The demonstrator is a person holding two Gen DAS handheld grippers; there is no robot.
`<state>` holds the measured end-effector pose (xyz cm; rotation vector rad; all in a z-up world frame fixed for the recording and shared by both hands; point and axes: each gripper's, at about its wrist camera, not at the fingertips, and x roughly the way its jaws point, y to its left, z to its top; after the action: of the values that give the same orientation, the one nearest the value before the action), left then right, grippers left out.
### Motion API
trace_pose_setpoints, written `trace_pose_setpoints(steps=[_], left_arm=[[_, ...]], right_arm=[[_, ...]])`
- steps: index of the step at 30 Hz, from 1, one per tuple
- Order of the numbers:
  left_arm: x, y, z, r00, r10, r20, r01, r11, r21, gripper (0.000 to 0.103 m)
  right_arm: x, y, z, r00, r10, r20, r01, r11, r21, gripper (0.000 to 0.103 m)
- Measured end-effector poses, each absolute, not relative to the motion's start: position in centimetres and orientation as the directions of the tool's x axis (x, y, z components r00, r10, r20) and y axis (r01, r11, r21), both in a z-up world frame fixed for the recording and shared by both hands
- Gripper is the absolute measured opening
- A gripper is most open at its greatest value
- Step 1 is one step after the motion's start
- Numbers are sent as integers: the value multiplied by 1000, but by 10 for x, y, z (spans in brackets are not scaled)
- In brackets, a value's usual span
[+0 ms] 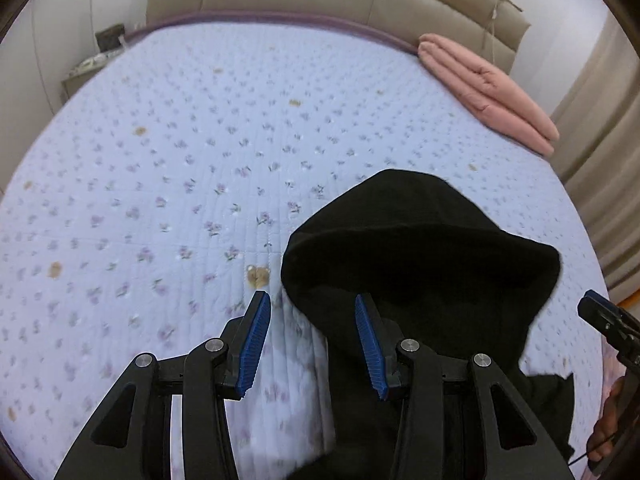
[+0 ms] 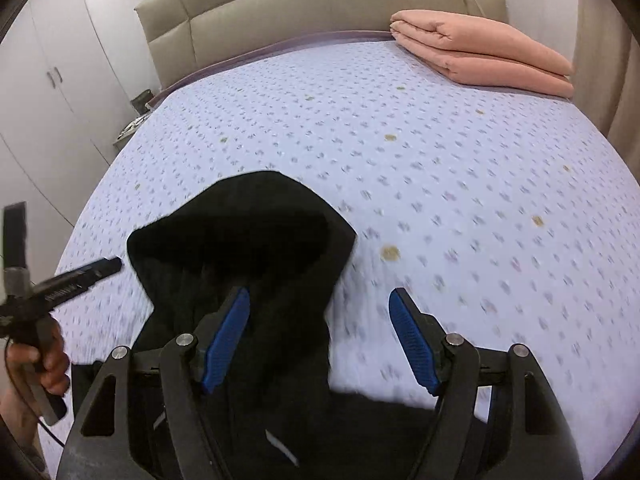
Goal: Fold large clothes
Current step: 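Grasp the hood with both grippers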
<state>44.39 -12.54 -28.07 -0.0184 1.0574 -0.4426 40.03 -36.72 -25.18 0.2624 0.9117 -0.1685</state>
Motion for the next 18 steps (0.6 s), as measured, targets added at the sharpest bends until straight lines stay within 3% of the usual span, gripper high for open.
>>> trace_pose_setpoints(steps=[5, 6, 7, 8, 9, 11, 13, 18], left_arm=[[474, -140, -314, 349, -339, -874, 310, 922, -233, 45], [477, -140, -318, 353, -325, -877, 297, 928, -224, 40], [480, -138, -321, 375, -316, -872, 286, 934, -215, 31], [481, -132, -318, 402, -324, -856, 271, 935, -227, 12], [480, -125, -314, 416, -356, -837, 252, 929, -271, 11], [467, -99, -293, 460, -471, -753, 229, 882, -412, 10], [454, -88, -281, 460, -521, -719, 267, 853, -448, 10], [475, -81, -351, 259, -493, -830, 197, 869, -455, 12]], right_arm=[[440, -362, -281, 553, -91, -828, 260, 963, 68, 66], [447, -364, -290, 532, -96, -842, 272, 960, 62, 58], [451, -366, -298, 514, -95, -853, 276, 959, 60, 38], [455, -370, -305, 490, -111, -865, 288, 957, 41, 22], [452, -377, -305, 496, -109, -861, 303, 952, 54, 8], [434, -392, -294, 569, -53, -820, 310, 938, 154, 6], [416, -398, -288, 601, -47, -798, 309, 934, 178, 5], [424, -398, -347, 485, -5, -874, 268, 953, 143, 5]])
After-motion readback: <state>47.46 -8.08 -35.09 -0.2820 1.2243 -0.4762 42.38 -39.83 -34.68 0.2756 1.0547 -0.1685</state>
